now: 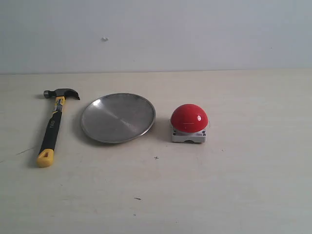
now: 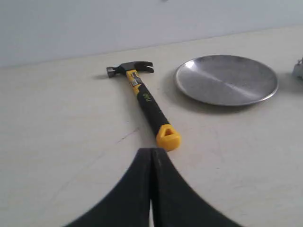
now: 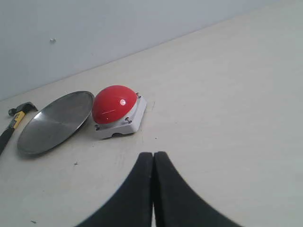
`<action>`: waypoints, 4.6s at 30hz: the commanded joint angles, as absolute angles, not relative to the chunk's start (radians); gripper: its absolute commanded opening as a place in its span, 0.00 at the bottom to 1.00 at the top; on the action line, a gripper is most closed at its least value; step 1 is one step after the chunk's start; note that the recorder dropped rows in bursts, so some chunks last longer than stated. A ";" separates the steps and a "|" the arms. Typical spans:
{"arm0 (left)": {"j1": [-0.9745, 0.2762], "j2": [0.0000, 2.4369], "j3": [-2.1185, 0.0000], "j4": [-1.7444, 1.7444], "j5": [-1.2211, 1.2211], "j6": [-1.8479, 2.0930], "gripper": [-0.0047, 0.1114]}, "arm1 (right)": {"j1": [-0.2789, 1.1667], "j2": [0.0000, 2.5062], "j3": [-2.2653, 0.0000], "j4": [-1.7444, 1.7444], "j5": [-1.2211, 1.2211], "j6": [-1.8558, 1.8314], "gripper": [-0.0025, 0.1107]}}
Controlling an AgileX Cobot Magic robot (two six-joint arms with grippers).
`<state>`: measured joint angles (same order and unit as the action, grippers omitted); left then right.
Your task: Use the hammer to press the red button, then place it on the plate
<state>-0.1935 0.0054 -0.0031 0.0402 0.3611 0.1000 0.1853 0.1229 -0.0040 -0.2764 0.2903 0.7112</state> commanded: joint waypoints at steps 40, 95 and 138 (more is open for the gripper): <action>-0.189 1.769 -1.275 -0.319 0.470 0.158 0.04 | 0.186 0.120 0.000 -0.278 0.283 0.708 0.02; -0.102 2.563 -2.222 -0.018 1.112 -0.028 0.41 | 0.186 0.120 0.000 -0.278 0.283 0.708 0.02; -0.106 1.823 -1.430 -0.187 0.506 0.043 0.04 | 0.186 0.120 0.000 -0.278 0.283 0.708 0.02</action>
<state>-0.1028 1.9462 -1.5618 -0.1106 0.6868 0.0223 0.1853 0.1229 -0.0040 -0.2764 0.2903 0.7112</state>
